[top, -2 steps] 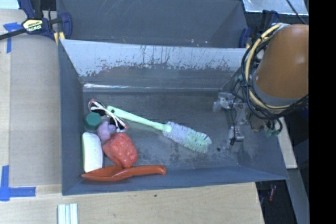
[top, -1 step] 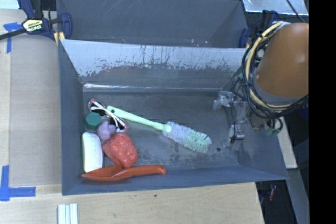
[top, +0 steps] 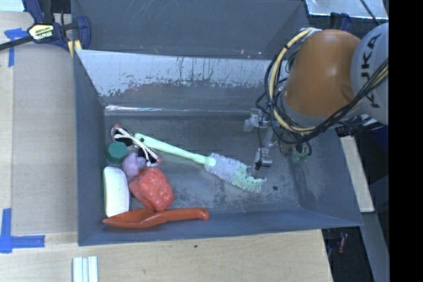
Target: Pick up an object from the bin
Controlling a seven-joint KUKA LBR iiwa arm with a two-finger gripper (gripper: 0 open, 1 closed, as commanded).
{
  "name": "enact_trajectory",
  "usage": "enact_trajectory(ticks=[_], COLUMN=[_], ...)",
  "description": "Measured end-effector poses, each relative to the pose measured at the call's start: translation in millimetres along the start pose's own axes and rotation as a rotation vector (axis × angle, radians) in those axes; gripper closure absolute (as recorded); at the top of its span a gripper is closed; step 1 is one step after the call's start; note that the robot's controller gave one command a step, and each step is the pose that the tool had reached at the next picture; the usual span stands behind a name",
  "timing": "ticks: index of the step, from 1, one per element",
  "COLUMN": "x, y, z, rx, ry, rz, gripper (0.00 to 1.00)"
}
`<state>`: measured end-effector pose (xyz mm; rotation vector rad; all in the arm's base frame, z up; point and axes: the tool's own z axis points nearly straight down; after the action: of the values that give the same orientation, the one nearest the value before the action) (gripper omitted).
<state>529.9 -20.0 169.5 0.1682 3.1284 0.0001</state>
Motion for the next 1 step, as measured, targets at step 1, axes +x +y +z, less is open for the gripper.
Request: enact_trajectory(ticks=[1], x=[-9.3], y=[32.7], z=[10.1], rx=[0.002], ry=[-0.003], rz=[-0.093], gripper=[0.0])
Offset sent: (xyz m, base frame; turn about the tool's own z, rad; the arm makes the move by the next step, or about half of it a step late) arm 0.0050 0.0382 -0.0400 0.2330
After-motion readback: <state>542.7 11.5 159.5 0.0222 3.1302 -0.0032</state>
